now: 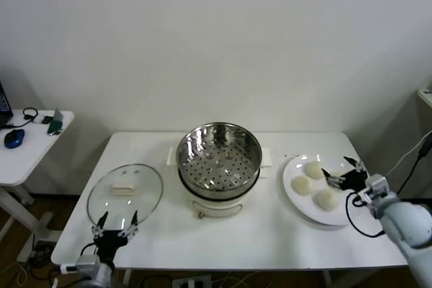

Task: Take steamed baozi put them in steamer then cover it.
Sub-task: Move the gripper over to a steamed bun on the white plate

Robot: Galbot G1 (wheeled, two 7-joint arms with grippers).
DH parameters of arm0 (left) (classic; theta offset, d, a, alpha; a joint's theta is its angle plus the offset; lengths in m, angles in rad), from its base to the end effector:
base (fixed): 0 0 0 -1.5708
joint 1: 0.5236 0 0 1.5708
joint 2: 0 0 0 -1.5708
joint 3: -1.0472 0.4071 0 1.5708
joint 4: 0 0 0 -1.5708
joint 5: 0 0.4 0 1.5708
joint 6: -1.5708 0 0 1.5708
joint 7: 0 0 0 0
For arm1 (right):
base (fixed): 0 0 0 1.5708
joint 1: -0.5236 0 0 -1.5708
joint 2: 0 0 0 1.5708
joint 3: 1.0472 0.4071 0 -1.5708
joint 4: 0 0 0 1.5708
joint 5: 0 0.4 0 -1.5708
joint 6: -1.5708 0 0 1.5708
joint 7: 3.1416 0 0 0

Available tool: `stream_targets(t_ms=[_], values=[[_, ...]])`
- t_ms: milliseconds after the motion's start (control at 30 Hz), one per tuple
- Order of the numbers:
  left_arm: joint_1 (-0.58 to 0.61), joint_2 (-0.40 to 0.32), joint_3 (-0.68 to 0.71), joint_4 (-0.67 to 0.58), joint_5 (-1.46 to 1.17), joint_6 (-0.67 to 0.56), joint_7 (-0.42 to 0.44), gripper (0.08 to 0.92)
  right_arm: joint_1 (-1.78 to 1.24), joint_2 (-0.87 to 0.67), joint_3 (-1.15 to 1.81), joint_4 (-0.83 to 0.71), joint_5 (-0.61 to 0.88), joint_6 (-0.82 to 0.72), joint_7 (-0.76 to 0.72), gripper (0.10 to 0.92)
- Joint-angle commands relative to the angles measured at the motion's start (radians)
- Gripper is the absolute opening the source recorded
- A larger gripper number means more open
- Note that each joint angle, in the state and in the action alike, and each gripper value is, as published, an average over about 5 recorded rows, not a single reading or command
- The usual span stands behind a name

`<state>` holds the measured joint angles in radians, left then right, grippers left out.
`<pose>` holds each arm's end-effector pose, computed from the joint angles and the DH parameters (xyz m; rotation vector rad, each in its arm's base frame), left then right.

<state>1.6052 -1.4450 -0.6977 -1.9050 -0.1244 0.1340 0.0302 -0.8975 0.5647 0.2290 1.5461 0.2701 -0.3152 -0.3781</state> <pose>0.1751 0.0995 -0.4223 0.1277 -2.7984 -0.0734 0.4263 -0.2901 -0.2606 0.5364 -2.4357 0.9145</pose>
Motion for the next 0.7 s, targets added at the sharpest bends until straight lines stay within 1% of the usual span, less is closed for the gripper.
stream_targets(t_ms=[33, 200, 333, 467, 567, 700], values=[[0.007, -0.005, 0.0, -0.007, 0.006, -0.006, 0.001, 0.823, 0.675, -0.215, -0.647, -0.291, -0.149, 0.13, -0.432, 0.823], [0.008, -0.004, -0.004, -0.003, 0.005, -0.01, 0.001, 0.823, 1.072, -0.131, -1.085, -0.448, -0.155, 0.266, -0.624, 0.823], [0.01, -0.004, -0.007, 0.002, 0.003, -0.013, 0.001, 0.823, 1.24, -0.016, -1.273, -0.567, -0.13, 0.316, -0.715, 0.823], [0.014, -0.004, -0.008, 0.001, 0.003, -0.011, 0.002, 0.823, 1.301, 0.105, -1.382, -0.697, -0.143, 0.367, -0.774, 0.823], [0.012, -0.003, -0.011, 0.005, 0.002, -0.011, 0.003, 0.823, 1.3, 0.186, -1.411, -0.783, -0.155, 0.392, -0.801, 0.823], [0.011, -0.002, -0.02, 0.011, -0.001, -0.012, 0.002, 0.823, 1.261, 0.255, -1.405, -0.827, -0.151, 0.397, -0.817, 0.823]])
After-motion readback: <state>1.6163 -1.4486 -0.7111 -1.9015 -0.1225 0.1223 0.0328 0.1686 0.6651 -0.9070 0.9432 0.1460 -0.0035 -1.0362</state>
